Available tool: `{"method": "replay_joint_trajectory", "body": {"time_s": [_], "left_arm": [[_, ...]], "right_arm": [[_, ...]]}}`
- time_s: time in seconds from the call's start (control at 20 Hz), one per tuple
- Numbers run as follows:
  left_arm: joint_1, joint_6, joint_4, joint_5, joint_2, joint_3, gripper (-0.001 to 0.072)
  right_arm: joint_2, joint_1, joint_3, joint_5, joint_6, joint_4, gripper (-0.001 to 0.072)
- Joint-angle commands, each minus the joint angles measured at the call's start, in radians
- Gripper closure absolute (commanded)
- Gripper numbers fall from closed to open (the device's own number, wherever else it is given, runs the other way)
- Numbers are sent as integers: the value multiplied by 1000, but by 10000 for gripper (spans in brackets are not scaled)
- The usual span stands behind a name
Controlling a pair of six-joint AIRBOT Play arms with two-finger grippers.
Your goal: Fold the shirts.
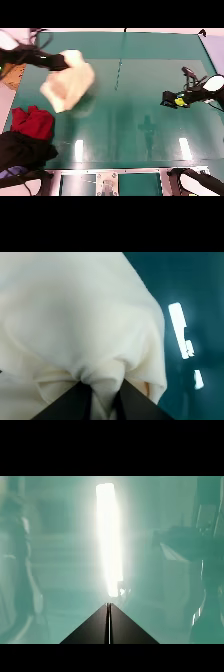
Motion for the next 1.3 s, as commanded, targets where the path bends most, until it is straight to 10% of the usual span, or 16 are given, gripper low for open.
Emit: {"method": "replay_joint_trajectory", "body": {"time_s": [0.0, 0.2, 0.25, 0.3, 0.6, 0.75, 1.25], "left_arm": [[-244, -54, -14, 21, -24, 24, 681], [-406, -58, -14, 48, -140, 17, 626], [-416, -56, -13, 54, -160, 17, 216], [-411, -65, -11, 62, -165, 18, -9], [-175, -131, 175, -165, -152, 93, -13], [-50, -156, 203, -216, -156, -3, -13], [0, -24, -223, 233, -283, -342, -13]], "right_arm": [[7, -86, 6, 27, -21, 1, 700], [6, -93, 6, 27, -20, 3, 699], [6, -93, 6, 34, -20, 12, 644], [6, -93, 6, 39, -21, 19, 475], [3, -77, -80, -12, -68, 96, 235], [-43, -60, -137, -113, -84, 157, 235], [-469, -27, -1, -188, -345, 544, 242]]}}
